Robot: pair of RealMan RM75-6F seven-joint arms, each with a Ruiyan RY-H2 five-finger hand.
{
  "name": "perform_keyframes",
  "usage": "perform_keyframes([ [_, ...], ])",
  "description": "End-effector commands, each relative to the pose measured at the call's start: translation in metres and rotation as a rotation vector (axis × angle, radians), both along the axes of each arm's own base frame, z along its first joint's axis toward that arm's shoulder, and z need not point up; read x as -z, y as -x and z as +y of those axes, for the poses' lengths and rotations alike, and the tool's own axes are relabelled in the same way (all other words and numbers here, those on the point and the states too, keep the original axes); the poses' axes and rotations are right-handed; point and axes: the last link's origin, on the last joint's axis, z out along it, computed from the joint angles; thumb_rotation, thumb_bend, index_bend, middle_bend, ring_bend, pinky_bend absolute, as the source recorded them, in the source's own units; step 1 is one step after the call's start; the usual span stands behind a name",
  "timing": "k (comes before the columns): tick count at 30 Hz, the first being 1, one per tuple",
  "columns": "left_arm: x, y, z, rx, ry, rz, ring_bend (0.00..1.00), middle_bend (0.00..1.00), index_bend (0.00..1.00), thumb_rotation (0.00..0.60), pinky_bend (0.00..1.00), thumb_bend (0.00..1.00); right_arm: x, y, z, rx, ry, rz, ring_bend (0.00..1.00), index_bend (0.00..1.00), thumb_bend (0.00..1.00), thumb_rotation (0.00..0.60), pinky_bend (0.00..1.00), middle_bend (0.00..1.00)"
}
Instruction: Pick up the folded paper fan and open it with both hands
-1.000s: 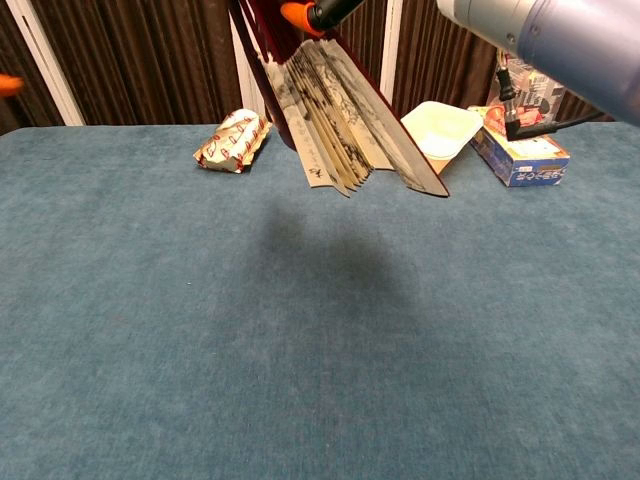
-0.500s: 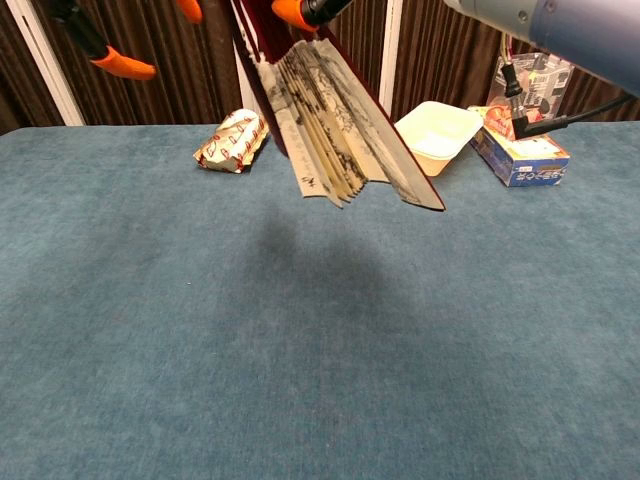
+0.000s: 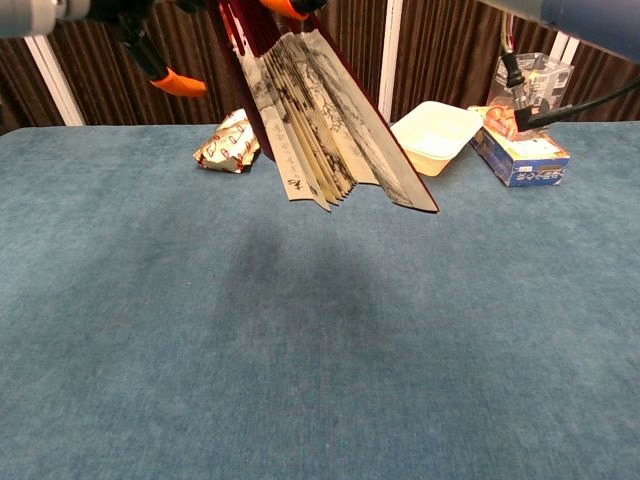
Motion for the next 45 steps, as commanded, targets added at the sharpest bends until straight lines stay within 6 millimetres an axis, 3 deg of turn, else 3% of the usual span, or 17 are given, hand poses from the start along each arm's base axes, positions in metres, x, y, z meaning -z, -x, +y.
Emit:
perform_keyframes([
  [1, 0.007, -0.003, -0.001, -0.002, 0.013, 0.004, 0.00, 0.05, 0.32, 0.600, 0.01, 0.46, -0.001, -0.001, 0.000, -0.001, 0.003, 0.000, 0.01, 0.71, 0.42, 0.600, 0.00, 0.26],
  [9, 0.024, -0.004, -0.004, -0.017, 0.046, 0.018, 0.00, 0.05, 0.35, 0.600, 0.01, 0.47, -0.002, 0.000, 0.000, 0.007, 0.001, -0.005, 0.01, 0.71, 0.42, 0.600, 0.00, 0.26],
  [22, 0.041, -0.002, -0.005, -0.023, 0.032, 0.014, 0.00, 0.11, 0.61, 0.600, 0.01, 0.50, 0.000, -0.002, 0.004, -0.007, -0.006, -0.002, 0.01, 0.72, 0.42, 0.600, 0.00, 0.26],
  [29, 0.040, 0.001, -0.005, -0.026, 0.023, 0.005, 0.00, 0.11, 0.65, 0.600, 0.01, 0.51, -0.002, -0.005, 0.007, -0.016, -0.010, -0.011, 0.01, 0.72, 0.42, 0.600, 0.00, 0.26],
  [31, 0.039, 0.001, -0.005, -0.026, 0.021, 0.004, 0.00, 0.11, 0.62, 0.600, 0.01, 0.51, -0.002, -0.006, 0.008, -0.018, -0.011, -0.012, 0.01, 0.72, 0.42, 0.600, 0.00, 0.26],
  [35, 0.038, 0.001, -0.006, -0.024, 0.018, -0.013, 0.00, 0.05, 0.43, 0.600, 0.01, 0.49, -0.001, -0.008, 0.010, -0.021, -0.012, -0.013, 0.01, 0.72, 0.42, 0.600, 0.00, 0.26],
  [37, 0.035, 0.001, -0.005, -0.025, 0.012, -0.038, 0.00, 0.03, 0.39, 0.600, 0.01, 0.49, -0.002, -0.008, 0.010, -0.021, -0.011, -0.012, 0.01, 0.72, 0.42, 0.600, 0.00, 0.26],
  [45, 0.034, 0.000, -0.003, -0.033, 0.006, -0.078, 0.00, 0.02, 0.30, 0.600, 0.01, 0.48, -0.002, -0.008, 0.011, -0.021, -0.014, -0.015, 0.01, 0.72, 0.42, 0.600, 0.00, 0.26],
])
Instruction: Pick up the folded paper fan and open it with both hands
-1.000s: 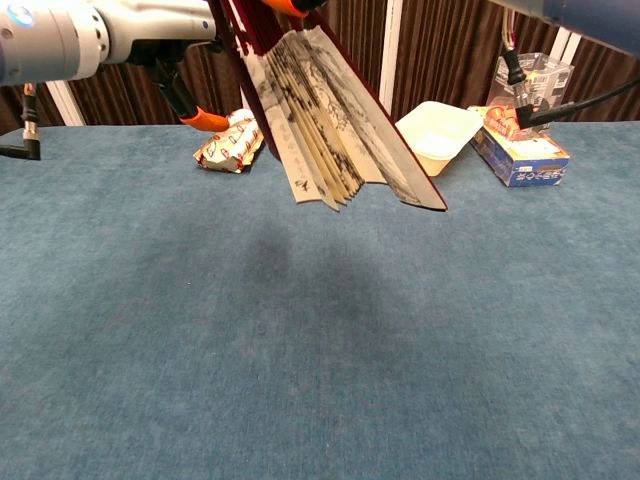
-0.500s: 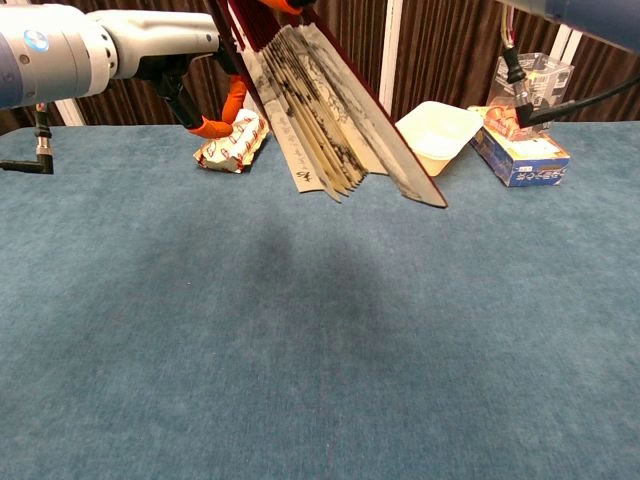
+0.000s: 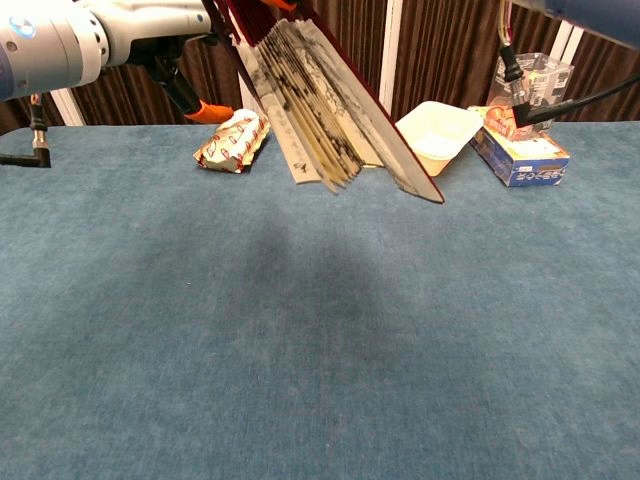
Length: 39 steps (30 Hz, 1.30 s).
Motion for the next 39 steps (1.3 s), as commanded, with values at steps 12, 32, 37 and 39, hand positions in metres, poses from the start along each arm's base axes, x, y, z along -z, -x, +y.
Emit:
perform_keyframes([
  [12, 0.010, -0.004, -0.001, -0.028, 0.032, -0.002, 0.00, 0.02, 0.30, 0.600, 0.01, 0.48, 0.000, -0.002, 0.003, -0.002, -0.014, -0.011, 0.01, 0.72, 0.42, 0.600, 0.00, 0.26],
  [32, -0.005, 0.004, 0.003, -0.052, -0.034, -0.012, 0.00, 0.11, 0.70, 0.600, 0.01, 0.51, -0.010, 0.016, -0.001, -0.026, 0.053, 0.078, 0.01, 0.74, 0.42, 0.600, 0.00, 0.28],
  [37, -0.018, 0.014, 0.008, -0.072, -0.057, -0.018, 0.00, 0.11, 0.70, 0.600, 0.01, 0.51, -0.018, 0.038, -0.010, -0.012, 0.100, 0.135, 0.01, 0.75, 0.42, 0.600, 0.00, 0.28],
  [39, -0.022, 0.016, 0.009, -0.078, -0.066, -0.025, 0.00, 0.11, 0.70, 0.600, 0.01, 0.51, -0.020, 0.049, -0.014, -0.006, 0.123, 0.167, 0.01, 0.75, 0.42, 0.600, 0.00, 0.29],
])
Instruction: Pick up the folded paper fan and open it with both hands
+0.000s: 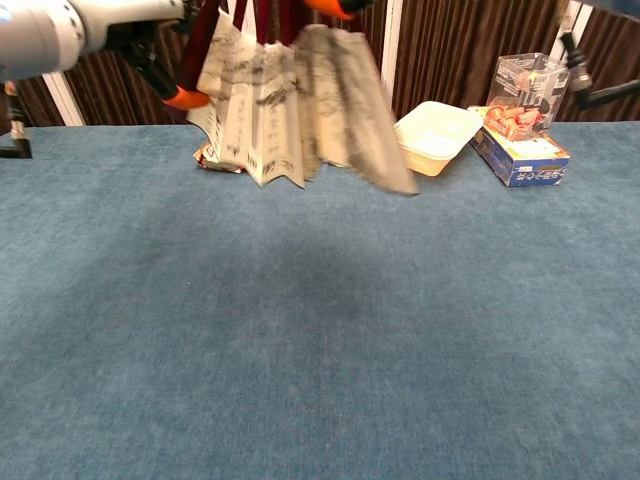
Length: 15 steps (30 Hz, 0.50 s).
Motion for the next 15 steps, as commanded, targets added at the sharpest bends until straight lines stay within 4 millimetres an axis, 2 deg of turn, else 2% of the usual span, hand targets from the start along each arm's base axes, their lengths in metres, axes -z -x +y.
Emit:
perform_keyframes([
  [1, -0.005, 0.004, 0.002, -0.008, -0.011, -0.008, 0.00, 0.11, 0.70, 0.600, 0.01, 0.51, -0.004, 0.016, -0.006, 0.008, 0.032, 0.046, 0.01, 0.75, 0.42, 0.600, 0.00, 0.29],
  [10, -0.014, 0.008, 0.003, -0.015, -0.030, -0.014, 0.00, 0.11, 0.70, 0.600, 0.01, 0.51, -0.025, 0.061, -0.022, 0.048, 0.153, 0.180, 0.01, 0.76, 0.42, 0.600, 0.00, 0.30],
  [15, -0.015, 0.011, 0.001, -0.021, -0.030, -0.019, 0.00, 0.11, 0.70, 0.600, 0.01, 0.51, -0.032, 0.079, -0.022, 0.058, 0.201, 0.225, 0.01, 0.76, 0.42, 0.600, 0.00, 0.30],
])
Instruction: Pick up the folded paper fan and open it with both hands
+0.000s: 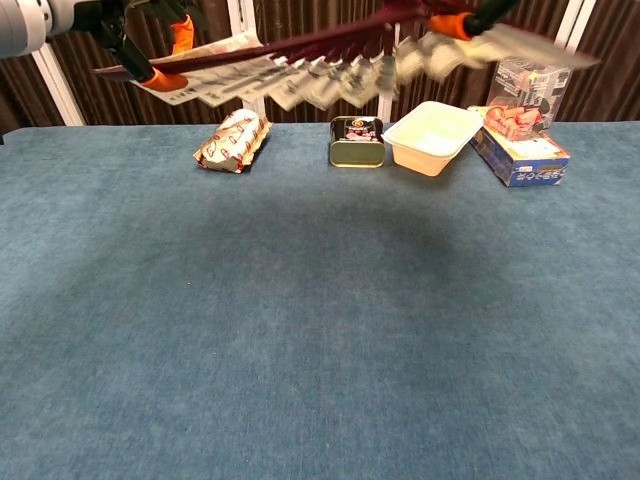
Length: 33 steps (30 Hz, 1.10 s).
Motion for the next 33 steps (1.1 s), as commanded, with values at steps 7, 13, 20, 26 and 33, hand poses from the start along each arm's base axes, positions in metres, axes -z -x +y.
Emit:
perform_keyframes([
  [7, 0.008, 0.006, -0.010, -0.004, 0.018, 0.008, 0.00, 0.11, 0.70, 0.600, 0.01, 0.51, 0.004, 0.027, 0.010, 0.029, 0.010, 0.053, 0.01, 0.77, 0.42, 0.600, 0.00, 0.30],
  [13, 0.014, 0.013, -0.016, -0.009, 0.025, 0.012, 0.00, 0.11, 0.70, 0.600, 0.01, 0.51, 0.004, 0.046, 0.018, 0.044, 0.017, 0.088, 0.02, 0.77, 0.42, 0.600, 0.00, 0.31],
  [20, 0.016, 0.018, -0.024, -0.007, 0.032, 0.019, 0.00, 0.11, 0.70, 0.600, 0.01, 0.51, 0.003, 0.064, 0.028, 0.069, 0.016, 0.102, 0.02, 0.77, 0.42, 0.600, 0.00, 0.31],
  [26, 0.021, 0.021, -0.037, 0.004, 0.048, 0.024, 0.00, 0.11, 0.70, 0.600, 0.01, 0.51, 0.004, 0.077, 0.042, 0.076, 0.005, 0.105, 0.02, 0.77, 0.42, 0.600, 0.00, 0.31],
  [33, 0.027, 0.030, -0.050, 0.005, 0.060, 0.034, 0.00, 0.11, 0.70, 0.600, 0.01, 0.51, 0.007, 0.091, 0.056, 0.090, -0.008, 0.116, 0.02, 0.77, 0.42, 0.600, 0.00, 0.31],
])
